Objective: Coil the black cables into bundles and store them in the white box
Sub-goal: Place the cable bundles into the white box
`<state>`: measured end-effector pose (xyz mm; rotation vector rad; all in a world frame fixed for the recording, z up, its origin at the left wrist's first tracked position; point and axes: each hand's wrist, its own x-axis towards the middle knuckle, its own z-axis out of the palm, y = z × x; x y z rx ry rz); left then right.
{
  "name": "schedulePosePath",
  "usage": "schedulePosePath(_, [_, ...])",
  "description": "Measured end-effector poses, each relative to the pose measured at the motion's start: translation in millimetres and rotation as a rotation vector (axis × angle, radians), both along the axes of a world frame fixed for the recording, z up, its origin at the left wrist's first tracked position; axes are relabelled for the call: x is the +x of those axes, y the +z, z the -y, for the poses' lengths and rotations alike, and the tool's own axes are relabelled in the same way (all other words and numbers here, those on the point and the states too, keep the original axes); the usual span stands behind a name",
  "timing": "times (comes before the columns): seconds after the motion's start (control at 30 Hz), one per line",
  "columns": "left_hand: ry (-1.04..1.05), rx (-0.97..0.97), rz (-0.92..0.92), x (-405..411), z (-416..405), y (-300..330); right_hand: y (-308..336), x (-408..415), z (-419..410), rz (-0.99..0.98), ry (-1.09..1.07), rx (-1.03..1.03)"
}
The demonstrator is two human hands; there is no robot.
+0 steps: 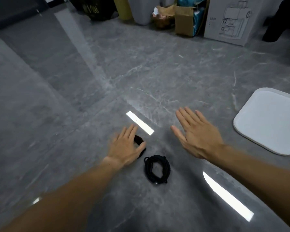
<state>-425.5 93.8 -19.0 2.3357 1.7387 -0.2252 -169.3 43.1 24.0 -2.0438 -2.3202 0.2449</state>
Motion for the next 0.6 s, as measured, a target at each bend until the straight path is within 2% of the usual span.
schedulePosePath(0.6, [-0.043, -0.075, -0.045, -4.6, 3.2, -19.7, -6.5, -4.7, 7.7, 0.039, 0.012, -0.027])
